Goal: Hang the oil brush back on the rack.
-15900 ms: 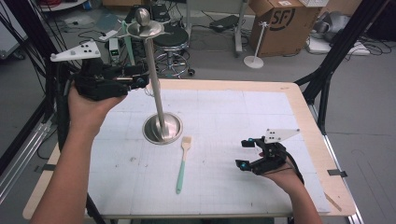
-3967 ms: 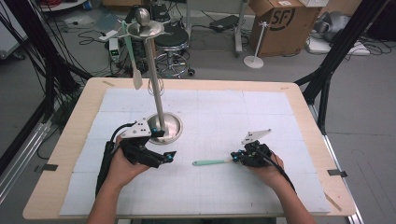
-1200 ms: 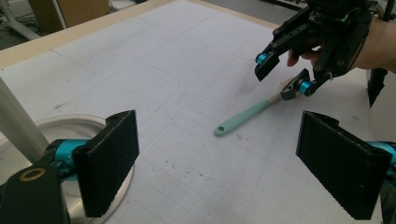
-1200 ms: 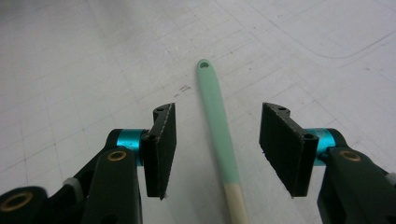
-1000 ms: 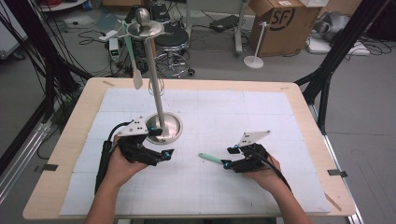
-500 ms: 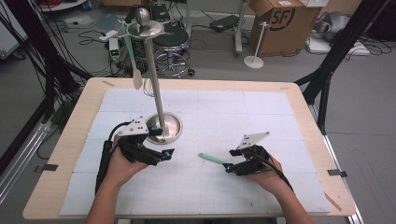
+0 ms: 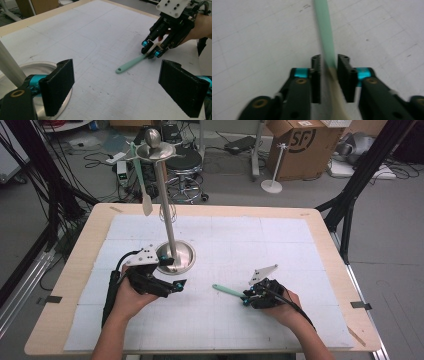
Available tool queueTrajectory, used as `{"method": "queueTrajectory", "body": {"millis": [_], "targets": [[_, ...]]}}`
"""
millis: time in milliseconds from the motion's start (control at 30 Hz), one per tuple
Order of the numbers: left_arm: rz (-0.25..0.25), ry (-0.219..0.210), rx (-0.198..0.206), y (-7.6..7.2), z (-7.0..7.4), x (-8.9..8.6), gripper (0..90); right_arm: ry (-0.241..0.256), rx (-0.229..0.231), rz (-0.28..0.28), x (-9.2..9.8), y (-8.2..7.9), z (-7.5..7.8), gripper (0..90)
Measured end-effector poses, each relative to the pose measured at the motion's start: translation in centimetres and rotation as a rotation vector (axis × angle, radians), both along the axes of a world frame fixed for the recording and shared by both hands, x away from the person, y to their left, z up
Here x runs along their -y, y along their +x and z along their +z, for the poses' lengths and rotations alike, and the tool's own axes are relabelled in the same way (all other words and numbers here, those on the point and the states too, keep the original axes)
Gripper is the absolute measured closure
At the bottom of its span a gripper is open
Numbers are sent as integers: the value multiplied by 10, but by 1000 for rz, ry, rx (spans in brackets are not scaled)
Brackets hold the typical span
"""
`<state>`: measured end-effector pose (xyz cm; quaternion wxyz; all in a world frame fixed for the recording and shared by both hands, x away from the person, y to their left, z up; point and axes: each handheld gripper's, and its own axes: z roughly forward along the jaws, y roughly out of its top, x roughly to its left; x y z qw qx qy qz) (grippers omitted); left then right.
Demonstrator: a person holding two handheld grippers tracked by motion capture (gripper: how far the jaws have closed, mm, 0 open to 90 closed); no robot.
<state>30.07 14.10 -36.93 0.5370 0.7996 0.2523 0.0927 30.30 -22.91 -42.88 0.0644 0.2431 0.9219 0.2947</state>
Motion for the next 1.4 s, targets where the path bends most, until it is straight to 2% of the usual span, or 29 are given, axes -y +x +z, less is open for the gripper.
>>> {"method": "queueTrajectory", "body": {"millis": [33, 367, 400, 433, 467, 633, 700, 800, 1000, 1100, 1200, 1400], "targets": [[0, 0, 1, 0, 0, 0, 139, -2, -13, 2, 0, -1, 1, 803], [1, 2, 1, -1, 1, 0, 140, -30, -30, 61, -7, -21, 3, 805], [1, 3, 1, -1, 1, 0, 140, -30, -30, 67, -7, -21, 3, 792], [2, 4, 2, -1, 1, 0, 140, -26, -30, 67, -7, -21, 4, 738], [2, 4, 2, -1, 1, 0, 140, -15, -48, 60, -6, -20, 4, 707], [2, -1, -1, -1, 1, 0, 140, -23, -56, 40, -2, -17, 9, 678], [1, 2, -1, -1, 0, 0, 140, -43, -71, 40, -2, -18, 10, 657], [3, 2, -1, -1, 0, 1, 140, -110, -71, 49, -4, -20, 8, 631], [3, 6, 0, -1, 0, 1, 140, -157, -63, 56, -11, -22, 10, 617], [1, 9, -1, -1, 0, 1, 140, -184, -78, 65, -14, -22, 12, 673], [-2, 10, 1, -1, 0, 2, 140, -196, -83, 94, -16, -24, 13, 799], [1, 10, 0, -1, 0, 1, 140, -164, -93, 95, -11, -24, 12, 818]]}}
